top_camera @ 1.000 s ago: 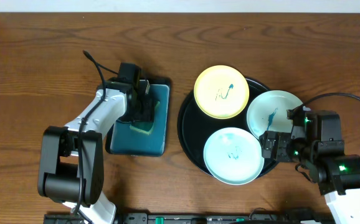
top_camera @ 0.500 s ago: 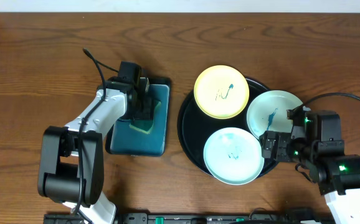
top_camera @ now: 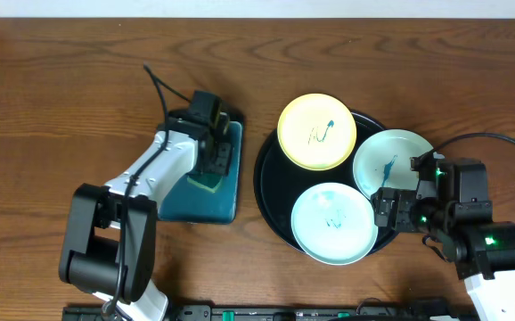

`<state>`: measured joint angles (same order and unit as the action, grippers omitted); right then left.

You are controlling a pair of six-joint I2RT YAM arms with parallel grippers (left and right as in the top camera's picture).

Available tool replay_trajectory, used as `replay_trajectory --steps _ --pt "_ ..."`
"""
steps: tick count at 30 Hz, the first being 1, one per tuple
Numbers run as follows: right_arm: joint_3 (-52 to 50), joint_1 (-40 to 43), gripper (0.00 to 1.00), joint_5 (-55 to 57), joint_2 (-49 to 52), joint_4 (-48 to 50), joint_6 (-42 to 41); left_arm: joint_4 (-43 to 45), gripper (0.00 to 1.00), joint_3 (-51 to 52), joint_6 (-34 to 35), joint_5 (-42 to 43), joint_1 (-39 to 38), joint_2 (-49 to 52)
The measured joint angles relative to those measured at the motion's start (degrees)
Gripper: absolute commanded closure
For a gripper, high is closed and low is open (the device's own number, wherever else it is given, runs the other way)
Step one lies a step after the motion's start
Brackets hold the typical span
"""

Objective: Clean dirty plates on tray and stack at the side

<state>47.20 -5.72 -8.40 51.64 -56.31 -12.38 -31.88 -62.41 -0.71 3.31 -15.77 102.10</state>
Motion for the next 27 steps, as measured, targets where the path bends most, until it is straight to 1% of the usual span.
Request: replay_trajectory --steps 6,11,12,15,18,27 --pt "0.0 0.0 0.01 0.02 0.0 0.0 0.0 0.0 0.41 0.0 -0.63 -3.5 -0.83 0.0" --pt "0.0 0.0 0.01 0.02 0.0 -0.02 0.0 -0.13 0.41 0.0 -0.61 -4.2 -0.85 0.0" --pt "0.0 0.0 0.01 0.02 0.0 -0.02 0.0 -0.13 0.43 0.0 -0.57 -4.22 -0.83 0.0" --pt "0.0 0.0 0.01 0.02 0.0 -0.02 0.0 -0.09 0.57 0.11 -0.11 -4.44 -0.83 0.0" --pt "0.0 0.0 0.01 0.02 0.0 -0.02 0.0 -0.04 0.65 0.17 0.68 -4.57 -0.83 0.0" --pt "0.0 0.0 0.01 0.02 0.0 -0.02 0.0 0.98 0.65 1.2 2.21 -4.59 -0.85 0.0"
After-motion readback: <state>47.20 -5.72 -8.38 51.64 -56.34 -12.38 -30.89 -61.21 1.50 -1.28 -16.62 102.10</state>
